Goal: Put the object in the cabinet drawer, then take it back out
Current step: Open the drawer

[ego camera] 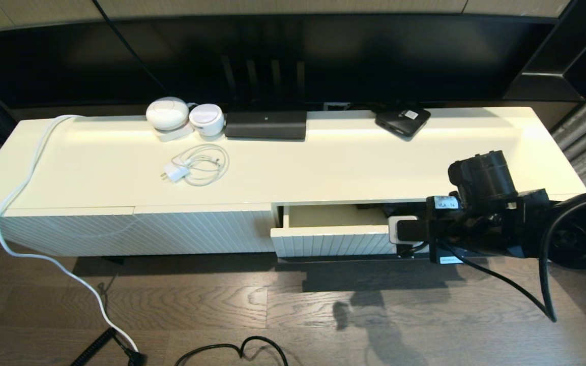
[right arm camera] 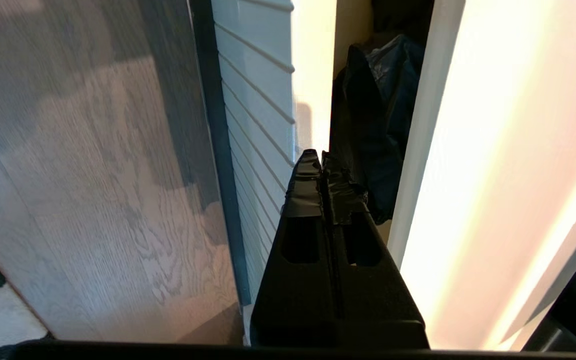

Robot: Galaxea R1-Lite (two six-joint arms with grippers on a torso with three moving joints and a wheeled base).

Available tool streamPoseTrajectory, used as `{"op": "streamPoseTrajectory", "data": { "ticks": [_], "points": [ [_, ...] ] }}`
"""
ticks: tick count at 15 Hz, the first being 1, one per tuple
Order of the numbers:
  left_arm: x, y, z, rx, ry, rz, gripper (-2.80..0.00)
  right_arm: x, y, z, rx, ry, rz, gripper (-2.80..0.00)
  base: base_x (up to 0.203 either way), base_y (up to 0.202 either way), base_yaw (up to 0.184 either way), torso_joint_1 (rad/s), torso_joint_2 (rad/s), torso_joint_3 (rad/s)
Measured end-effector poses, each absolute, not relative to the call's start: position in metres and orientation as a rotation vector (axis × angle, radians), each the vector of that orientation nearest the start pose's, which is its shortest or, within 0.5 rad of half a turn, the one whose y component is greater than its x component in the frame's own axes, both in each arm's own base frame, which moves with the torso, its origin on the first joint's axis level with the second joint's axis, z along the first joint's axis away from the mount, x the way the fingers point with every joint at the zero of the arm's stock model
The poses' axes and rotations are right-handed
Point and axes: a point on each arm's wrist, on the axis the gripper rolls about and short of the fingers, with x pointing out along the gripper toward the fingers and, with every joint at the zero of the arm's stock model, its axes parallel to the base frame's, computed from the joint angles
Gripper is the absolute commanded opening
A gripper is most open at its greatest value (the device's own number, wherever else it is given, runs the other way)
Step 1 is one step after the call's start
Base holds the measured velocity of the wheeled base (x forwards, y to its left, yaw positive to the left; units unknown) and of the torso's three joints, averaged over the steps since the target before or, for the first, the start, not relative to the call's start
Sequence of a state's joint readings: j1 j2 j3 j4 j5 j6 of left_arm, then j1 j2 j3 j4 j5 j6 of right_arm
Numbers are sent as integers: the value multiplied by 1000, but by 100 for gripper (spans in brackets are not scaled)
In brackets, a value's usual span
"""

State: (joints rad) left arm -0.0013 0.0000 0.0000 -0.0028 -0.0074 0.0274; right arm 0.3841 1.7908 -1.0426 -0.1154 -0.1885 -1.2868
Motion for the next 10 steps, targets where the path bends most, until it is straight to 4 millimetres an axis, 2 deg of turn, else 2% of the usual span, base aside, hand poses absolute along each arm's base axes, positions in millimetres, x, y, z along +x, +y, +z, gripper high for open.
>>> {"op": "streamPoseTrajectory", "data": {
  "ticks": [10],
  "points": [
    [-23,0,76,27,-3,-9,-280,317,108,164,-1423,416,525,-280,0,0,0,0,0,0]
  ]
}}
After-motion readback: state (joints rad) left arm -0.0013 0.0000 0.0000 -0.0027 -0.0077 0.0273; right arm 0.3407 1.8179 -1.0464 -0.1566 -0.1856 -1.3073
